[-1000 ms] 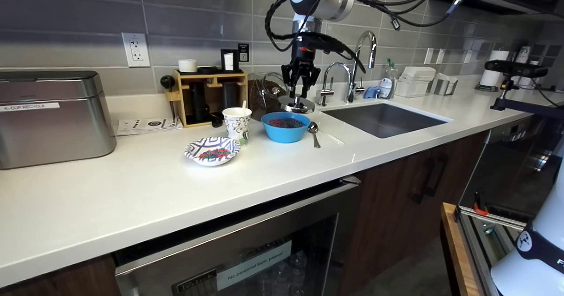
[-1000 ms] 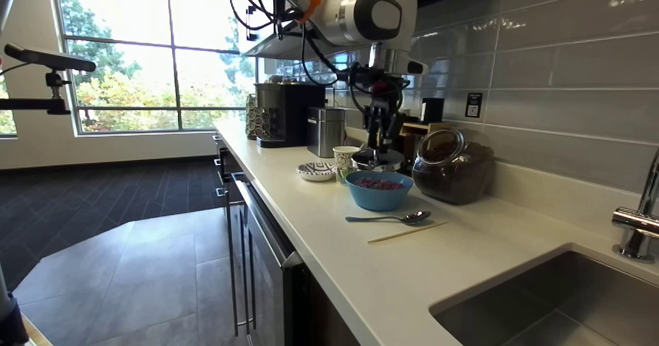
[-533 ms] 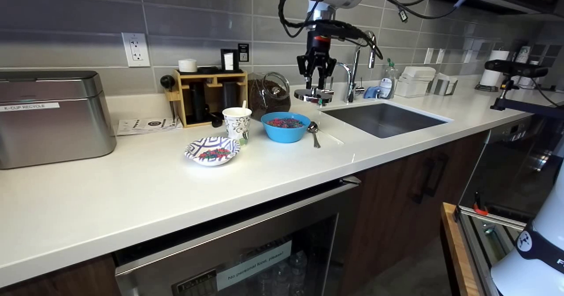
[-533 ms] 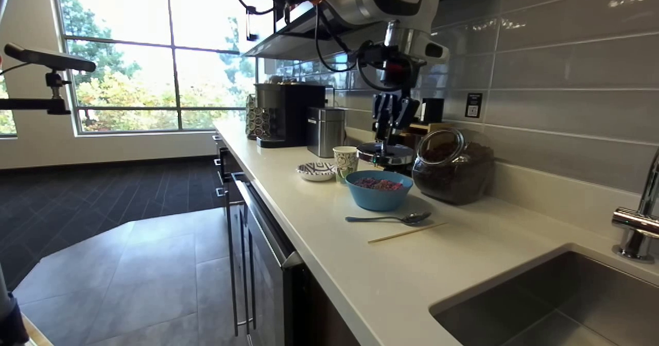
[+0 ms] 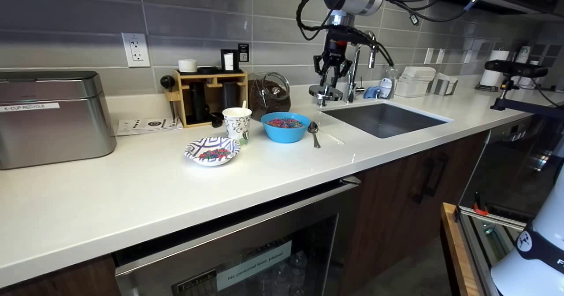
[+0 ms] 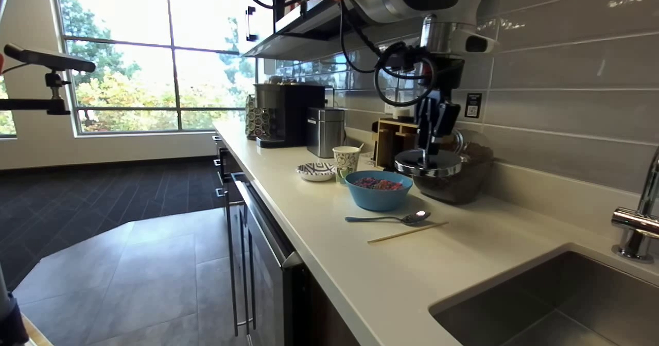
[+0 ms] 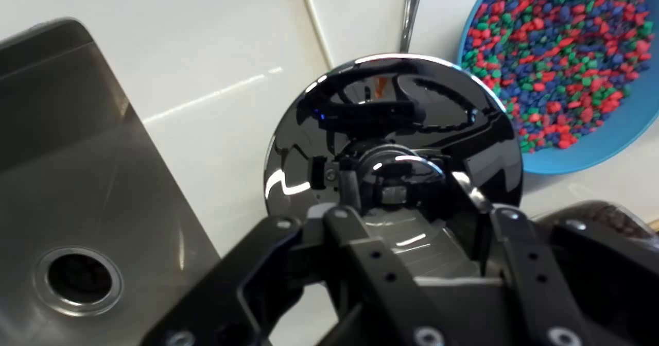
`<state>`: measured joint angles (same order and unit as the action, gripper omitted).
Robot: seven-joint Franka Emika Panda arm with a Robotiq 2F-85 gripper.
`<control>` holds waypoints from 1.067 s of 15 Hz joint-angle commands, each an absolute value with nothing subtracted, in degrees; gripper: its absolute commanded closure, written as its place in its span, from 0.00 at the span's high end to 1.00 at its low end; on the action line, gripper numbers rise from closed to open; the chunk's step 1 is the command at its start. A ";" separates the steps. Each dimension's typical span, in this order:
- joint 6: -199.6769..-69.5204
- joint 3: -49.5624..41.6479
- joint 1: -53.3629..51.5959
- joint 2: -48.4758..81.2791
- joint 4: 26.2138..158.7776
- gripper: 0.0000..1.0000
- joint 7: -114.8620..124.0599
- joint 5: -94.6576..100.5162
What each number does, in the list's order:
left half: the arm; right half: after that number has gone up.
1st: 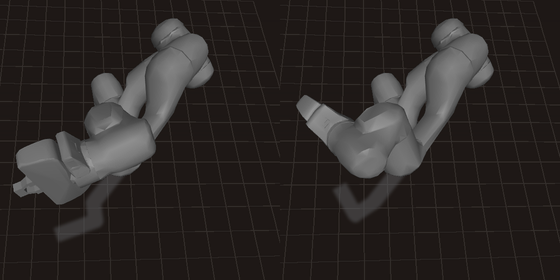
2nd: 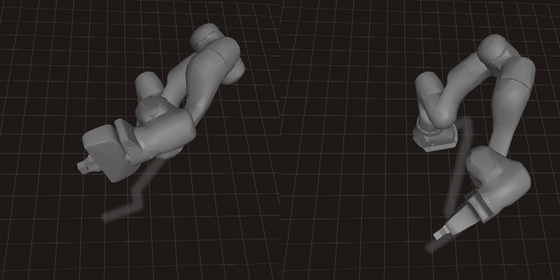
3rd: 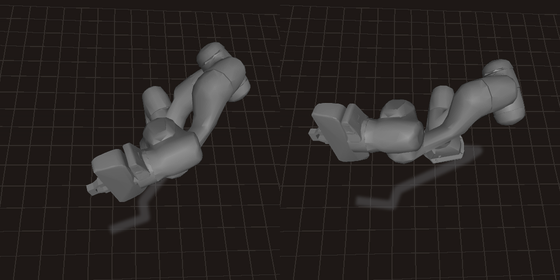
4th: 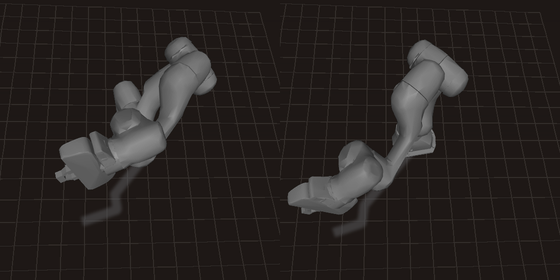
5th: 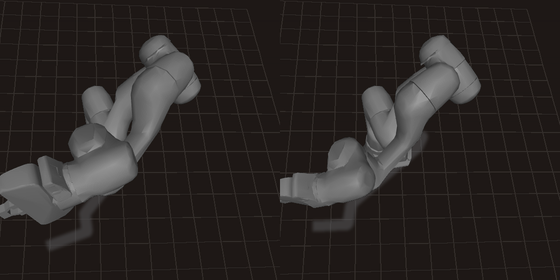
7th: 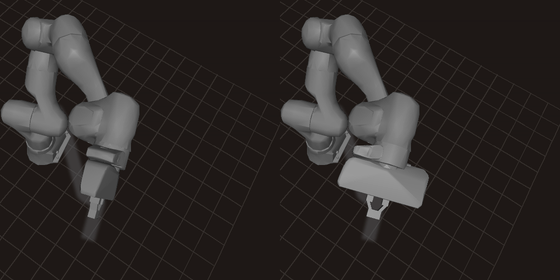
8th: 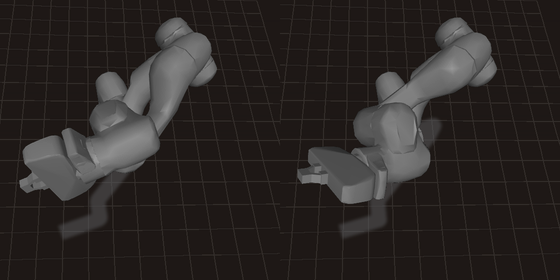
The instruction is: Remove the silver lid from the glass container.
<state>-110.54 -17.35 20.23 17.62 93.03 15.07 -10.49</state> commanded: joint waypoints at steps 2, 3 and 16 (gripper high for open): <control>-116.14 -19.07 21.67 18.15 96.81 0.21 20.30 -11.99; -118.34 -19.20 22.19 18.38 97.89 0.21 20.06 -12.76; -126.86 -18.46 25.94 28.46 98.00 0.21 18.81 -18.11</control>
